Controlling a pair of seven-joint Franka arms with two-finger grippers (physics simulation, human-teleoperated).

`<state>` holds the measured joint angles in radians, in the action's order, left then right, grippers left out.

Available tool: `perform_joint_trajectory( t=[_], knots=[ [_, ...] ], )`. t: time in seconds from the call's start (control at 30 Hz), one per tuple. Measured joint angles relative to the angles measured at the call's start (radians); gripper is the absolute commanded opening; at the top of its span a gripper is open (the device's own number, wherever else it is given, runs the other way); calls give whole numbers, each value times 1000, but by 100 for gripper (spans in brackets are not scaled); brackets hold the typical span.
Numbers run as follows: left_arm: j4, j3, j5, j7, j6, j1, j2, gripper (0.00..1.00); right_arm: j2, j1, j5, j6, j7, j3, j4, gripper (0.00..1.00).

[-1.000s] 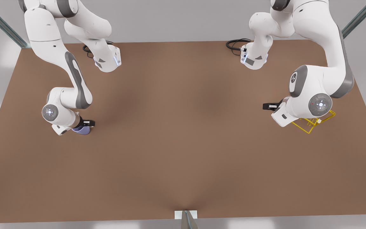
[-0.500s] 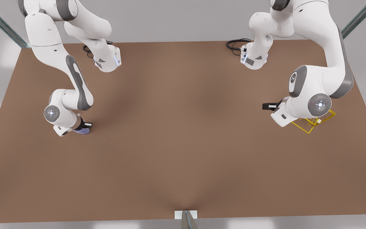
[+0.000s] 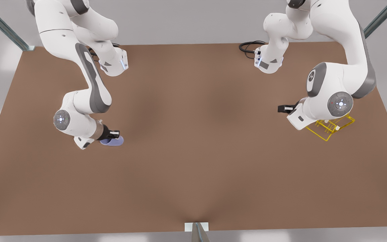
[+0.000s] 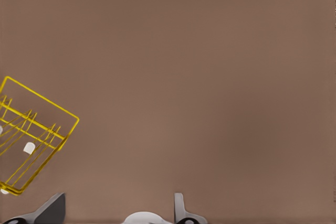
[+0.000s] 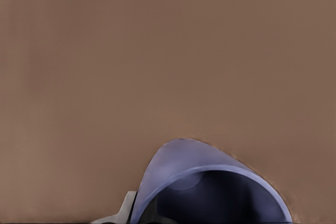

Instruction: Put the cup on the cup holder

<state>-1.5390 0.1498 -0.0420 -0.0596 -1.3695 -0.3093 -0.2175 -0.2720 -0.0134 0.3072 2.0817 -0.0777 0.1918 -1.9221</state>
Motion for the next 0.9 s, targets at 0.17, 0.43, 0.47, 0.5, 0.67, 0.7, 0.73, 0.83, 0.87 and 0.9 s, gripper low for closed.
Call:
perform_joint_trajectory(
  t=[0.17, 0.43, 0.47, 0.5, 0.67, 0.7, 0.73, 0.83, 0.87, 0.9],
  knots=[
    [1, -1, 10, 0, 2, -4, 1, 100, -165, -128, 285, -46, -68, 17, 205, 21],
    [2, -2, 16, -1, 3, -5, -5, 100, -556, -372, 503, 85, -273, 96, 756, 21],
    [2, -2, 16, -1, 3, -5, -6, 100, -601, -395, 511, 111, -299, 119, 808, 21],
    [2, -2, 16, -1, 3, -5, -8, 100, -654, -427, 516, 153, -327, 163, 855, 21],
    [2, -2, 16, -2, 4, -5, -10, 100, -970, -635, 524, 380, -451, 257, 1183, 21],
    [2, -1, 16, -2, 4, -5, -11, 100, -1017, -662, 522, 417, -471, 266, 1235, 21],
    [2, -1, 17, -2, 4, -5, -12, 100, -1057, -685, 515, 449, -491, 279, 1280, 21],
    [2, -2, 17, -2, 3, -5, -14, 100, -1151, -742, 490, 524, -542, 292, 1380, 21],
    [2, -2, 17, -2, 3, -5, -14, 100, -1171, -753, 477, 543, -557, 293, 1395, 21],
    [2, -2, 17, -2, 3, -5, -14, 100, -1182, -760, 466, 559, -572, 295, 1402, 21]
  ],
)
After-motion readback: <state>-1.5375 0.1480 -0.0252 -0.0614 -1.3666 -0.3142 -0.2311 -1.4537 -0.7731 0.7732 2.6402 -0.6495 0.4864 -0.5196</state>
